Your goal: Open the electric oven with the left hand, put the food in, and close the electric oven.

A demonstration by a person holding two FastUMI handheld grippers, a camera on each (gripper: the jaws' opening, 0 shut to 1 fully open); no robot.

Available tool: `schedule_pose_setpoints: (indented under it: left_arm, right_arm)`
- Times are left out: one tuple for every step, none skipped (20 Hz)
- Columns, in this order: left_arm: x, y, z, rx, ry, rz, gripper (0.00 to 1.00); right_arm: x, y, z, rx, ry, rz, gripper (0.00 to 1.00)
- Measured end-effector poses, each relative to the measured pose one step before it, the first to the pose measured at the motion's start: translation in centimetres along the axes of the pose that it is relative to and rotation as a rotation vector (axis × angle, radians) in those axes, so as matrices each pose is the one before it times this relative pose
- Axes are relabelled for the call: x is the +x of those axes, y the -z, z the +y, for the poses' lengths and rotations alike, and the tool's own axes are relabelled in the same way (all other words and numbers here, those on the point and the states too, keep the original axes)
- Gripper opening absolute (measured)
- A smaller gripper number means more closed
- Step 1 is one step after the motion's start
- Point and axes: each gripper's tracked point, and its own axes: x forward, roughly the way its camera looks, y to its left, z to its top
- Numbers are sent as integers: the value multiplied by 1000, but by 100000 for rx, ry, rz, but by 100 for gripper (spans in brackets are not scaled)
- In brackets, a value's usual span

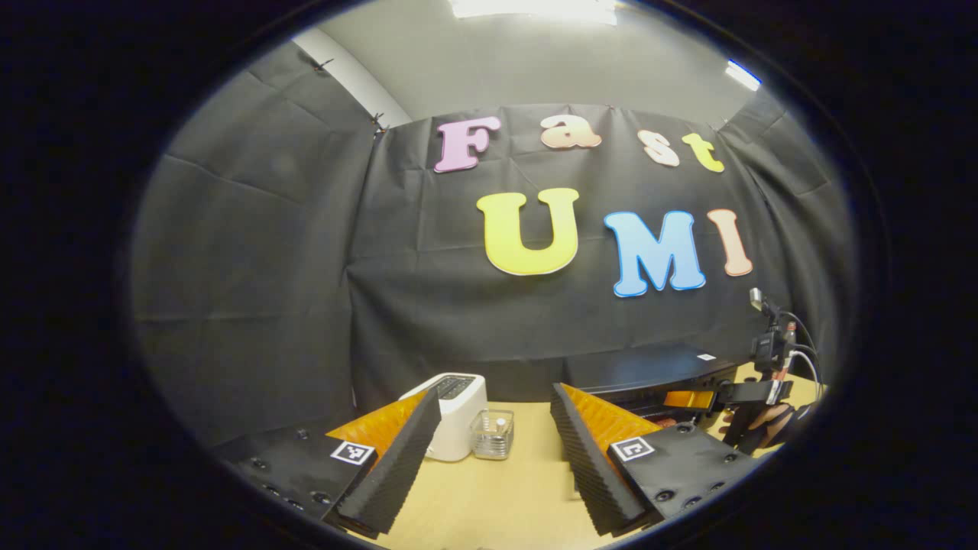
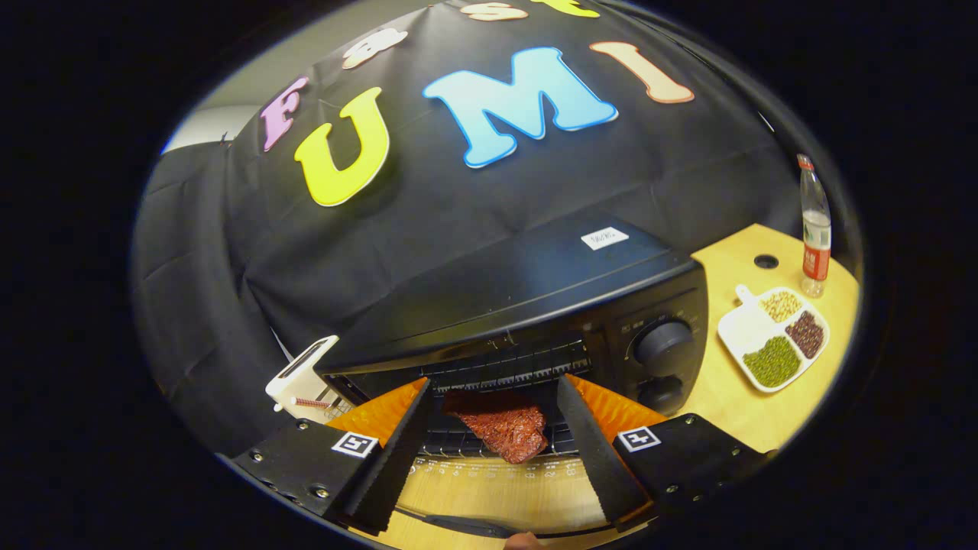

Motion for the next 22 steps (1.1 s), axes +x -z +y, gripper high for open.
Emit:
schedule_pose_setpoints:
  left_arm:
    - [-43,222,-603,-420,1143,76,99]
    - [63,216,-667,-359,1085,108,99]
    - [-47,223,-741,-375,1111,206,99]
    - [58,144,-777,-402,1228,228,99]
    - [32,241,-810,-365,1057,330,99]
    - [-79,197,-823,-501,1204,399,99]
    - [-53,223,-892,-596,1364,191,99]
    - [-84,102,-859,54,1410,-46,99]
    - [-15,440,-780,632,1163,508,99]
    - [-36,390,-802,490,1294,703,99]
    - [-6,538,-937,67,1484,1050,99]
    - [6,654,-854,-34,1528,1221,99]
    - [42,716,-948,96,1532,1445,99]
    - [154,631,-870,238,1454,1405,99]
    - [43,749,-861,168,1462,1437,96]
    - [111,751,-840,-1,1431,1689,94]
    - [250,869,-818,59,1273,1612,94]
    - [249,744,-787,115,1169,1803,94]
    - [258,860,-679,184,1081,1679,94]
    - [220,699,-634,384,1060,1304,94]
    - [319,811,-618,424,1318,1768,94]
    - [391,859,-673,69,1496,1939,94]
  right_arm:
    - [-1024,-697,36,-2601,-133,-1633,98]
    - [-1162,-744,128,-2233,-334,-1793,98]
    - [-1253,-771,-9,-2195,133,-1883,98]
    - [-1200,-988,-57,-2046,-89,-2207,98]
    - [-990,-928,38,-2182,-265,-2332,98]
    - [-1030,-1020,-158,-2140,-30,-2018,98]
    - [-990,-873,-331,-1678,301,-1730,98]
    - [-967,-924,-365,-1101,579,-1503,98]
    - [-978,-902,-384,-798,710,-1769,98]
    - [-931,-973,-414,-690,850,-2104,98]
    - [-748,-907,-381,-1225,530,-2296,98]
    - [-809,-598,-621,-2155,1232,-1771,98]
    - [-692,-490,-682,-2596,1341,-1023,98]
    - [-810,-449,-691,-2215,1125,-889,98]
    - [-760,-450,-407,-1505,1124,-803,98]
    - [-743,-545,-429,-660,912,-930,98]
    - [-711,-578,-447,-160,866,-1330,98]
    - [-625,-520,-346,-114,785,-1490,98]
    - [-604,-481,-460,-571,941,-1335,97]
    - [-517,-527,-563,-1079,1109,-1210,97]
    - [-489,-368,-397,-1153,1043,-909,97]
    - [-464,-380,-332,-949,1086,-897,97]
